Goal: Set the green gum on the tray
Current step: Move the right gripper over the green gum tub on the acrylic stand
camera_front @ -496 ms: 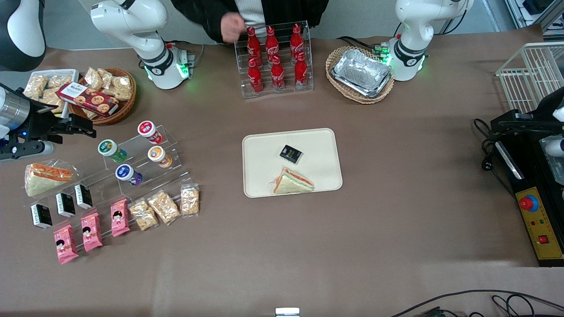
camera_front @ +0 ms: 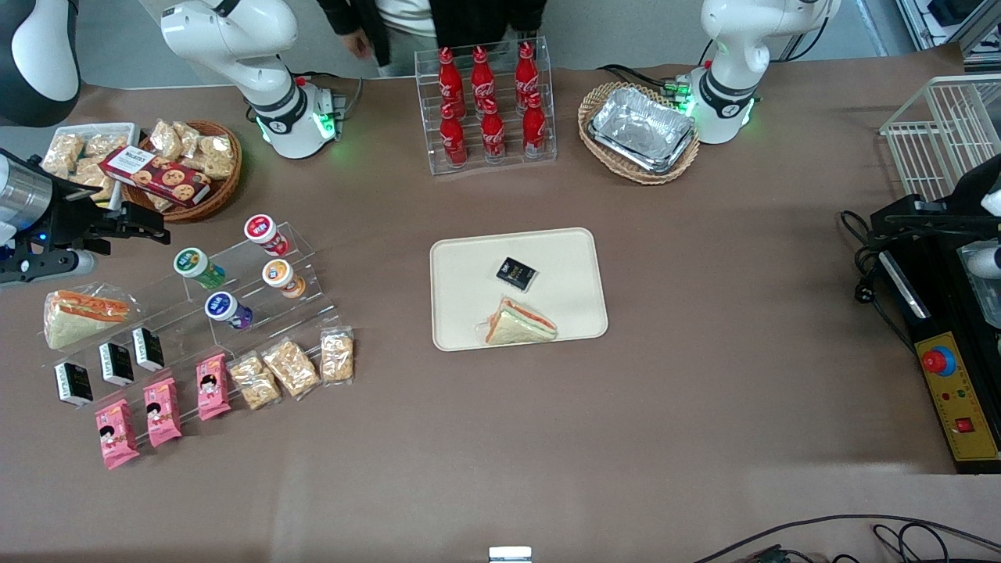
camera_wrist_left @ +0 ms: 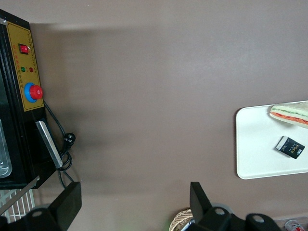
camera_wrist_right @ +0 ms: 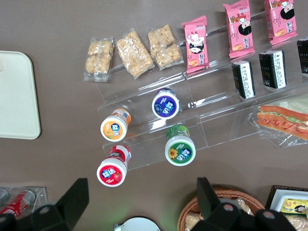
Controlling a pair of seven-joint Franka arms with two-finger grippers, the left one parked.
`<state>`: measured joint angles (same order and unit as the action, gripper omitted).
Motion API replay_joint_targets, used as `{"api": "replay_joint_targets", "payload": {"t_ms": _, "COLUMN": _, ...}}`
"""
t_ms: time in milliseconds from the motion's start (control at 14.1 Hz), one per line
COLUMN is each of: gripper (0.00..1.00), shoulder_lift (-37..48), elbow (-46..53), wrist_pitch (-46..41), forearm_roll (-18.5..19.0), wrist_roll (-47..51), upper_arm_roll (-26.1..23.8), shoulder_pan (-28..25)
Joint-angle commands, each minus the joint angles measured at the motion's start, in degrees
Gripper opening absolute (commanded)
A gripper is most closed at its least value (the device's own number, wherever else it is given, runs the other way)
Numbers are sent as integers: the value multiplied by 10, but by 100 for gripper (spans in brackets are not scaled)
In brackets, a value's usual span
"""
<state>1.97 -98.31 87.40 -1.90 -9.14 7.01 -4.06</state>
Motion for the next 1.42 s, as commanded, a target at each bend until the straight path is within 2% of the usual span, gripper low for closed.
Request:
{"api": "replay_joint_targets", "payload": {"t_ms": 0, "gripper": 100, "shoulder_lift": 7, "elbow": -2, "wrist_pitch": -15, "forearm_roll": 20, "wrist_roll": -10, "upper_arm_roll": 5, "shoulder_pan": -1}}
{"api": "replay_joint_targets", "payload": {"t_ms": 213, "gripper": 100, "shoulder_lift": 37, "elbow": -27, "wrist_pitch": -27, "forearm_roll": 29, "wrist_roll": -34, "upper_arm_roll": 5, "shoulder_pan": -1}}
{"api": "replay_joint_targets", "payload": {"t_ms": 496, "gripper": 100, "shoulder_lift": 189, "elbow": -214, "wrist_pitch": 68, "forearm_roll": 39, "wrist_roll": -34, "upper_arm_roll": 8, "shoulder_pan": -1}}
{"api": "replay_joint_targets", "payload": {"t_ms": 567, "gripper": 100, "shoulder_lift": 196, "elbow": -223, "wrist_pitch": 71, "forearm_roll": 39, "wrist_roll": -34, "upper_arm_roll": 9, "shoulder_pan": -1}}
{"api": "replay_joint_targets", "payload": {"t_ms": 993, "gripper": 100, "shoulder_lift": 178, "elbow": -227, "wrist_pitch": 88, "forearm_roll": 39, "wrist_roll": -36, "upper_arm_roll": 55, "shoulder_pan": -1}}
{"api": "replay_joint_targets", "payload": {"t_ms": 1348, "gripper": 100, "shoulder_lift": 139, "elbow": -239, "wrist_pitch": 133, "forearm_roll": 38, "wrist_roll": -35, "upper_arm_roll": 60, "shoulder_pan": -1}}
